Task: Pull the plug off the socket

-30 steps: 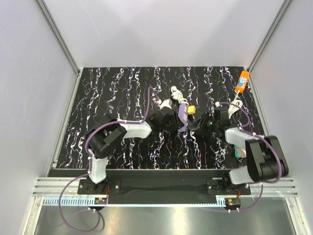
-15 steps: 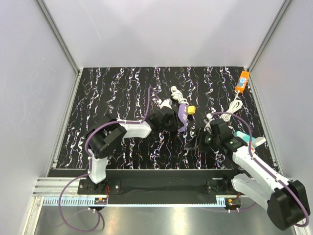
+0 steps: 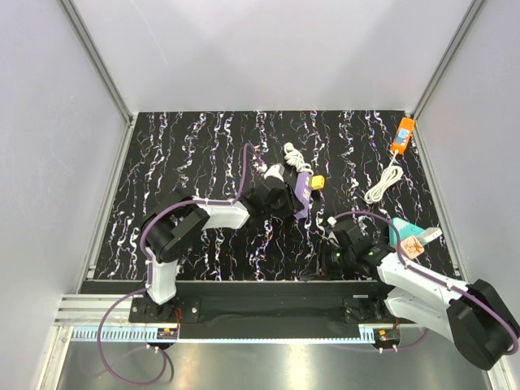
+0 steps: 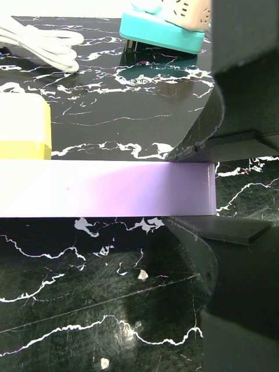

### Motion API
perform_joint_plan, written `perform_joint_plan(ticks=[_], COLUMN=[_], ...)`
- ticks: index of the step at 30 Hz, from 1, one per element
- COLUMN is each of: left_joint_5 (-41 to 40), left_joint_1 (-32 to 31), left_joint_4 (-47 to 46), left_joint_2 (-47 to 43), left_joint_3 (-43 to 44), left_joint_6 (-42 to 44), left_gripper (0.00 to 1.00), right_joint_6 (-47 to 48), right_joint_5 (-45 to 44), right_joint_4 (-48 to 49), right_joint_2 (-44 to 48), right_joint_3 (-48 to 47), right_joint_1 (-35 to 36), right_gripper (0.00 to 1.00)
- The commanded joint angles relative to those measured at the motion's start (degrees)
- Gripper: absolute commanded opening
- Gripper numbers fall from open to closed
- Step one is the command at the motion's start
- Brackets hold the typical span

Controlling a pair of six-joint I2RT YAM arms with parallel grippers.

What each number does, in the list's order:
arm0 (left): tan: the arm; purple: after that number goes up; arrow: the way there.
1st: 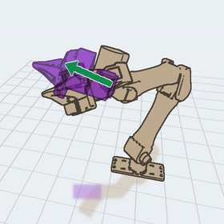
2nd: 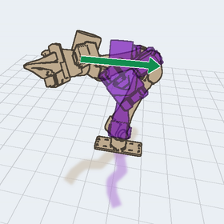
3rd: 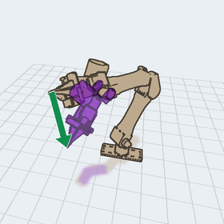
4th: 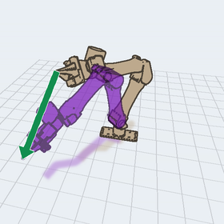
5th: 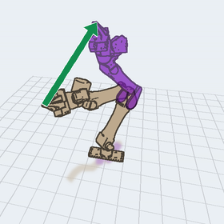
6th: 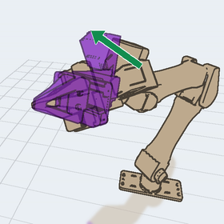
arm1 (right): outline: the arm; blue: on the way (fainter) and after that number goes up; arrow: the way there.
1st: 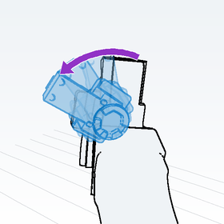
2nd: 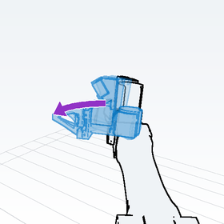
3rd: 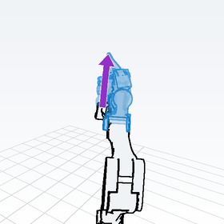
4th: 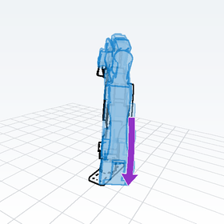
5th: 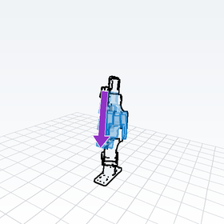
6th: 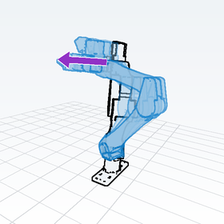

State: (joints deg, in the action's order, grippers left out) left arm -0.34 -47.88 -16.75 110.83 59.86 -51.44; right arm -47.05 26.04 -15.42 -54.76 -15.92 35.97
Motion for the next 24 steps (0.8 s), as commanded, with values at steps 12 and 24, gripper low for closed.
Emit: perform_joint_plan(ticks=[12, 24], left_joint_5=[-2.0, -1.8], left_joint_1=[1.0, 1.0], left_joint_4=[6.2, 5.4], left_joint_2=[0.1, -0.1], left_joint_3=[-3.3, -3.6], left_joint_6=[2.7, 2.7], left_gripper=[0.00, 0.00], right_joint_6=[-2.3, -2.7], right_joint_5=[-7.4, -12.3], right_joint_4=[4.5, -1.4], right_joint_2=[0.3, 2.1], right_joint_3=[-1.0, -2.4], right_joint_1=[1.0, 0.9], right_gripper=[0.14, 0.88])
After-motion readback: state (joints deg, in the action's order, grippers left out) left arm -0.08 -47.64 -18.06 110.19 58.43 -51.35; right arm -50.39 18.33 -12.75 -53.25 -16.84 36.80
